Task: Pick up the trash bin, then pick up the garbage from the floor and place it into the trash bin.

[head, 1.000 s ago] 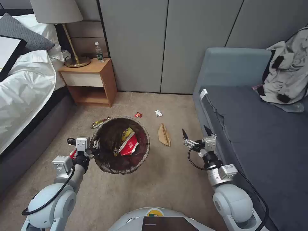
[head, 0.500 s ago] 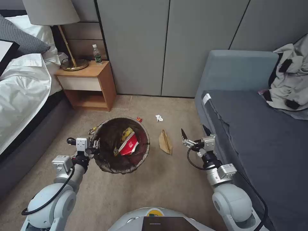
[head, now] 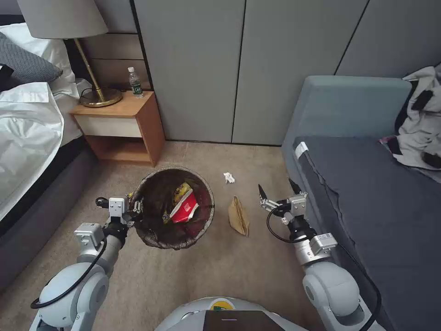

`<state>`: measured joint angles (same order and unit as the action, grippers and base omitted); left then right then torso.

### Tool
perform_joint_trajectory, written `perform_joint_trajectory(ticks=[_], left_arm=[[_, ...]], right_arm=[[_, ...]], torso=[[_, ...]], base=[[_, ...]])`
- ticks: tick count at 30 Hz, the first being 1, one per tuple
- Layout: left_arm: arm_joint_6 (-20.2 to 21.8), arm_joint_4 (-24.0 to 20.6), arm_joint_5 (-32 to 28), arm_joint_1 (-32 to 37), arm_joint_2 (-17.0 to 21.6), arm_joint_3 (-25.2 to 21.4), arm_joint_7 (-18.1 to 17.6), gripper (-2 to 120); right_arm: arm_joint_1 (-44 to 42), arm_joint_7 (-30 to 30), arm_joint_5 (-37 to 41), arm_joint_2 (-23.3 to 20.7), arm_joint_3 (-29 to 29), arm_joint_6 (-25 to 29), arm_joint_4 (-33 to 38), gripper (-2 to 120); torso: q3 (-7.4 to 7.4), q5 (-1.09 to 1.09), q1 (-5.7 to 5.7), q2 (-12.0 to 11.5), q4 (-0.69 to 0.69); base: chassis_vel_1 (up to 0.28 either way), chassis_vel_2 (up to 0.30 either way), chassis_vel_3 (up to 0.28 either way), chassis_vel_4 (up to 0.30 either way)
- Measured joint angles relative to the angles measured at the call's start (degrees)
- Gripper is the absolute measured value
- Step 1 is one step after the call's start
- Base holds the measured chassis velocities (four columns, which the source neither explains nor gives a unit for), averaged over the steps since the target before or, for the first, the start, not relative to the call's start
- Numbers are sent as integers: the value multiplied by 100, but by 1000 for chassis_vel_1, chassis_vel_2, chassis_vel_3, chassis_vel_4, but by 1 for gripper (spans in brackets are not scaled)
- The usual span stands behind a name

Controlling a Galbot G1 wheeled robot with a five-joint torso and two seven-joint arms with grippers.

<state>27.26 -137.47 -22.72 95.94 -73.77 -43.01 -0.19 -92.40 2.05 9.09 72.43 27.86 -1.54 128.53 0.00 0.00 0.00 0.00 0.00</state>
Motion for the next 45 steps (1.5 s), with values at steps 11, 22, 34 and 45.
perform_joint_trajectory(ticks=[11,22,34,45], left_arm=[[-2,-1,-7,-11,2,-19,-9,2],[-6,-57,-21,9,-24,-49,-12,2],[-18,-112,-55,22,-18,-136,-13,2],[-16,-155,-143,-12,-3,-181,-20,2]], right_arm=[[-57,4,117,-209,-72,-173,51,100],[206,124,442,-672,-278,-842,-278,100],[1222,428,1093,-1126,-1399,-1455,-1213,100],[2005,336,1613,-969,-1785,-1769,-2325,100]], torso=[[1,0,1,0,1],[0,0,0,0,0],[0,0,0,0,1],[0,0,0,0,0]], base=[[-111,116,126,-120],[-7,11,11,-11],[0,0,0,0],[0,0,0,0]])
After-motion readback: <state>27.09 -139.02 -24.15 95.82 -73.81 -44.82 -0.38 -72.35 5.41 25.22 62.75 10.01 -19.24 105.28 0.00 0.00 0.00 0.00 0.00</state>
